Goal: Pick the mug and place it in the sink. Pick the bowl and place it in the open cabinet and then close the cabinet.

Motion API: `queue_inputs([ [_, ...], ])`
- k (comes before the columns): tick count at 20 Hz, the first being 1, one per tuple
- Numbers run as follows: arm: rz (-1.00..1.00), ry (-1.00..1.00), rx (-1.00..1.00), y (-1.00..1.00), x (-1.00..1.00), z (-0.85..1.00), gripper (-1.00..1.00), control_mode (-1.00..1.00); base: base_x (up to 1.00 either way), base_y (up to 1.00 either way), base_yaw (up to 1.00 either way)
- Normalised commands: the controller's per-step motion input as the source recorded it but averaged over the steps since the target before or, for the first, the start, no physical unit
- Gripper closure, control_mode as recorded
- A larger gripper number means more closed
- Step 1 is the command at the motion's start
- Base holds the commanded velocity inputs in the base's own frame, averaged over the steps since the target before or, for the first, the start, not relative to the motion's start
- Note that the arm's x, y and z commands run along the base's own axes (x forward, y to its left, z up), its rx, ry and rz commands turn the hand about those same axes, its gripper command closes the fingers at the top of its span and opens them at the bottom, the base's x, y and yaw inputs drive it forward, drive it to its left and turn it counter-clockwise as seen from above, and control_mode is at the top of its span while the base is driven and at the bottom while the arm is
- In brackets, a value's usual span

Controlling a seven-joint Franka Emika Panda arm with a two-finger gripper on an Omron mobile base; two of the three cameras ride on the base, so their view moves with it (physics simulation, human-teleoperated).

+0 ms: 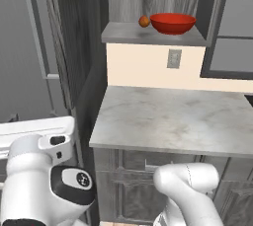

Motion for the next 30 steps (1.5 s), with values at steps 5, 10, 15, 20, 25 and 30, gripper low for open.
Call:
queue_inputs([
  [5, -0.09, -0.15, -0.03, 0.09, 0.13, 0.19, -1.00, -1.00, 0.00, 0.00, 0.00],
  [10, -0.12, -0.08, -0.01, 0.02, 0.13, 0.18, -1.00, -1.00, 0.00, 0.00, 0.00],
  [15, -0.12, 0.00, 0.00, 0.00, 0.18, 0.05, -1.00, -1.00, 0.00, 0.00, 0.00],
  [20, -0.07, 0.00, 0.00, 0.00, 0.37, 0.00, -1.00, -1.00, 0.00, 0.00, 0.00],
  [25, -0.03, 0.00, -0.01, 0.00, 0.41, 0.00, -1.00, -1.00, 0.00, 0.00, 0.00],
  [30, -0.02, 0.00, 0.00, 0.00, 0.38, 0.00, -1.00, -1.00, 0.00, 0.00, 0.00],
])
